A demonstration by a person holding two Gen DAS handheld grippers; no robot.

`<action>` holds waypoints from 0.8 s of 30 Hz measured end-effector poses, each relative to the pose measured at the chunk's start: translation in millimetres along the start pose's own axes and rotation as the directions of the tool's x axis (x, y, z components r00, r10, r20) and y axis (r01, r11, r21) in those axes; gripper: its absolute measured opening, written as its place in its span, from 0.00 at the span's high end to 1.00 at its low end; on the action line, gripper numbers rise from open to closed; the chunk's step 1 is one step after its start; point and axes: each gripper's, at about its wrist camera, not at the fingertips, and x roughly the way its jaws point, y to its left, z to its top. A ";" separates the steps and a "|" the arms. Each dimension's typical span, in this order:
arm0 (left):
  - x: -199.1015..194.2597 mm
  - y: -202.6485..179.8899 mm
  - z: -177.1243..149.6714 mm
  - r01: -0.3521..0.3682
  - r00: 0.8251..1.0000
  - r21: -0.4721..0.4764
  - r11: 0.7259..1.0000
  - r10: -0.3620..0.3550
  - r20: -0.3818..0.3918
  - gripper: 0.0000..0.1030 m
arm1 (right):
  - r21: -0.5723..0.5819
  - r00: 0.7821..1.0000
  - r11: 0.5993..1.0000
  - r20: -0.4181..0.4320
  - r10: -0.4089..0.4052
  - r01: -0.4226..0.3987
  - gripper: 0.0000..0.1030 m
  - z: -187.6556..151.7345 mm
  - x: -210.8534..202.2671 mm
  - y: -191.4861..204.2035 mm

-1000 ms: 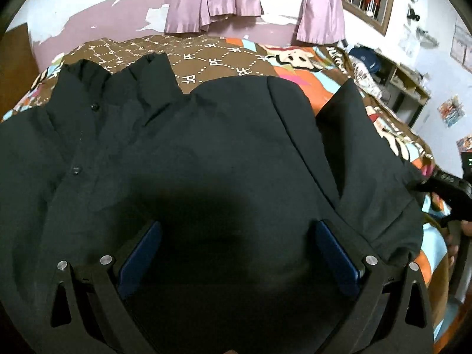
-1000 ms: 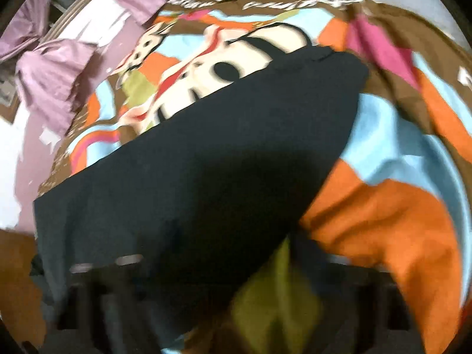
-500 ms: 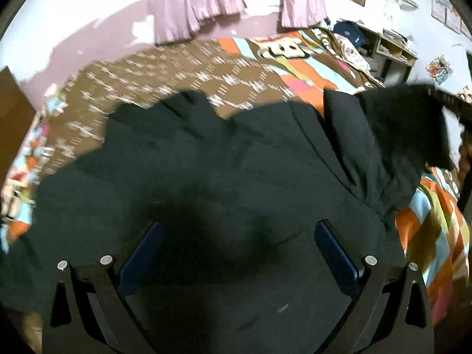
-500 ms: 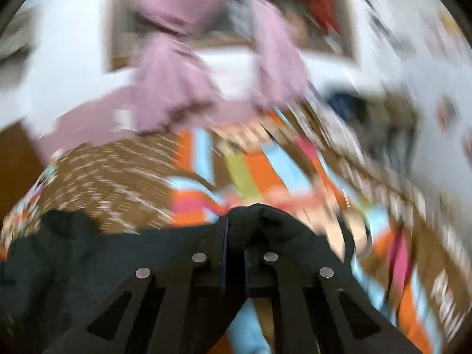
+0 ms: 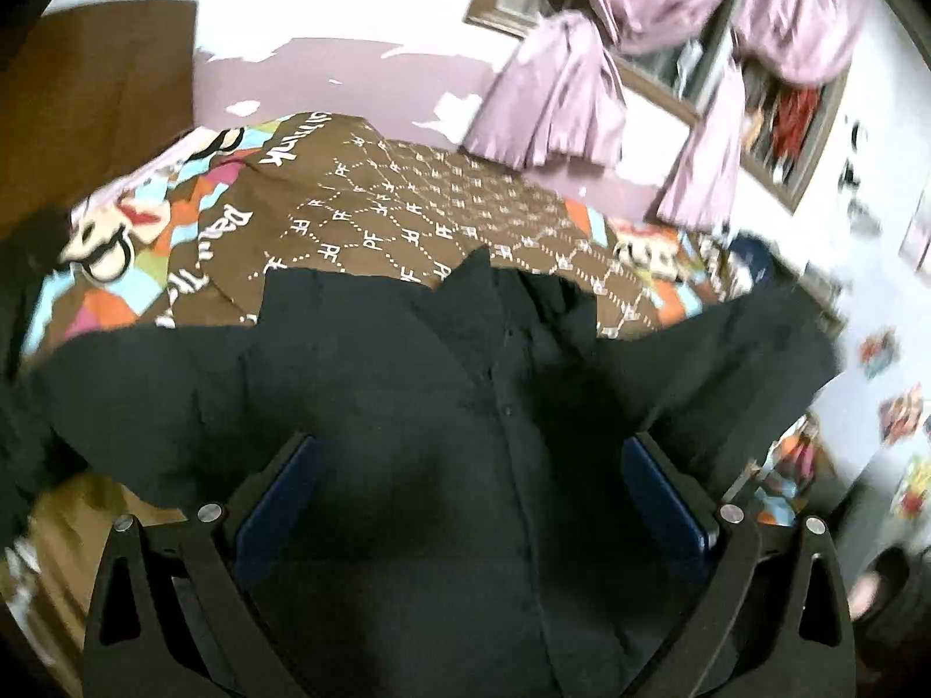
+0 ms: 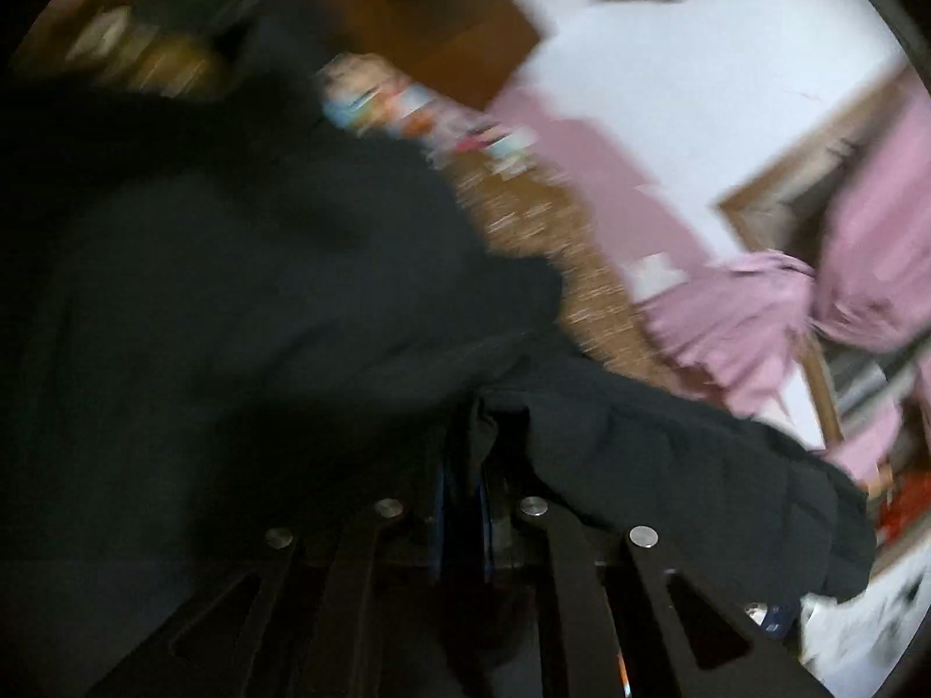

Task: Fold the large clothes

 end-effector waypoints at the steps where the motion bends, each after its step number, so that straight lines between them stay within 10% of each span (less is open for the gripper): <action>1: 0.0 4.9 -3.6 0.026 1.000 -0.023 0.999 -0.026 0.015 0.02 | -0.067 1.000 0.998 -0.013 -0.002 0.001 0.93 -7.2 6.8 17.3; 7: 12.8 13.4 -14.2 0.114 0.992 -0.045 0.992 -0.117 -0.053 0.02 | -0.120 1.000 0.992 -0.009 -0.027 0.026 0.70 -28.6 6.2 43.4; 11: 19.1 -3.9 -23.3 0.160 0.984 0.021 0.987 -0.158 -0.084 0.02 | 0.150 0.996 0.985 0.010 0.085 -0.086 0.18 -43.7 -23.0 12.8; 19: 26.9 -92.6 -50.5 0.173 0.985 0.336 0.926 -0.162 -0.062 0.02 | 0.505 0.985 0.849 0.007 0.173 -0.153 0.17 -110.0 -66.7 -39.1; 24: 53.6 -166.0 -76.7 0.116 0.992 0.538 0.835 -0.121 -0.027 0.02 | 0.681 0.990 0.732 -0.109 0.085 0.011 0.13 -161.8 -75.0 -76.0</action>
